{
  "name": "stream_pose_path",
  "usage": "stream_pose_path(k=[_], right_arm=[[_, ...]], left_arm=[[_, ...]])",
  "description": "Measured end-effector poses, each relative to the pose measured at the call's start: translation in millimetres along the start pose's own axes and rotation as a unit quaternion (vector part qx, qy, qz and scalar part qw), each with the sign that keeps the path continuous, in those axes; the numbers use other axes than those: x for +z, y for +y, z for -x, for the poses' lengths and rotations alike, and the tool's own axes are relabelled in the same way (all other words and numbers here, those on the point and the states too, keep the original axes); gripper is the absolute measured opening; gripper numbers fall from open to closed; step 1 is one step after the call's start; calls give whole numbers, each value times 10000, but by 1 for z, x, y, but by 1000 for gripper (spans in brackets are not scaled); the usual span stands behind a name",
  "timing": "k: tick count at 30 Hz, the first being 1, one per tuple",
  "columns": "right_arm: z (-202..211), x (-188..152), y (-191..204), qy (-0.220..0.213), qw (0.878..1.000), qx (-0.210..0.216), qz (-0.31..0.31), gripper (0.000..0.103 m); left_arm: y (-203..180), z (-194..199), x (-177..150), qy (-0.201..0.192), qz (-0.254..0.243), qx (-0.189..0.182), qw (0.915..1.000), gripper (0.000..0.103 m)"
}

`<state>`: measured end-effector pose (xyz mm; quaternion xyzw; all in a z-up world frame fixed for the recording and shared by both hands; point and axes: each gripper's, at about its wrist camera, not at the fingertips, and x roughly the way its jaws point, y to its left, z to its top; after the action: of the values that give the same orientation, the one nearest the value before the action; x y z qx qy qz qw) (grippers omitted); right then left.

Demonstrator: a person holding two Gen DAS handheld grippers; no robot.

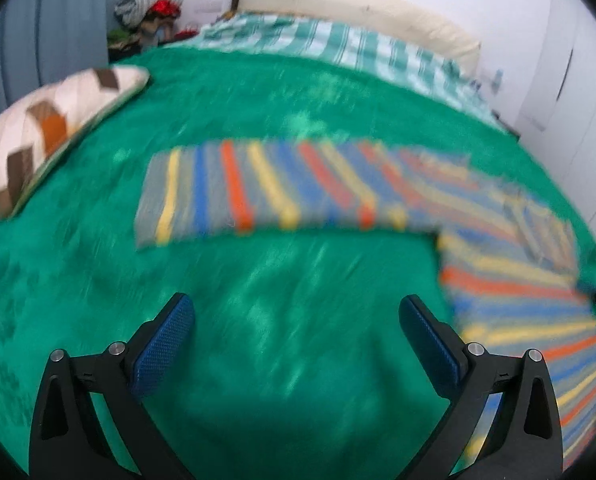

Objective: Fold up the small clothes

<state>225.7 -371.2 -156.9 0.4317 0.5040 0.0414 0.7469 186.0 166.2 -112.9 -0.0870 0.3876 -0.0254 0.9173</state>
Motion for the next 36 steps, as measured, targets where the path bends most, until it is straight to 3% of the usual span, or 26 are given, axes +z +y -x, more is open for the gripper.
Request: stream_pose_path(k=[2,4,6,11,15,18,20,31,36], right_arm=[[7,-8,-9,-272,9995,152,-4,47],[18,-17,0,-468,9987,193,99,60],[33,-40,21,-678,9957,77,628,62],[48,-134,73,-677,9759,-462,2021,65],[54,-213,90,-732,9579,-877,2635,65],[49,-249,96,-662,9558,-957,2699,65],[39,-259,107,-500,9571,-937,2696,65],[-14,-300,158,-6,9299,-1207,3474,65],[-29,-312,150,273,9385,-1218,3220,65]], left_arm=[[-4,-10,15,-11,122,-137,9998,103],[-1,-39,20,328,205,-139,9992,103],[2,-67,13,762,141,96,9969,102],[-16,-64,1,518,-442,554,9961,103],[-17,-66,2,557,-441,570,9958,103],[-17,-66,4,560,-439,568,9958,103],[-17,-66,4,561,-434,565,9959,103],[-18,-66,3,560,-435,567,9959,103],[-18,-65,2,561,-437,569,9958,103]])
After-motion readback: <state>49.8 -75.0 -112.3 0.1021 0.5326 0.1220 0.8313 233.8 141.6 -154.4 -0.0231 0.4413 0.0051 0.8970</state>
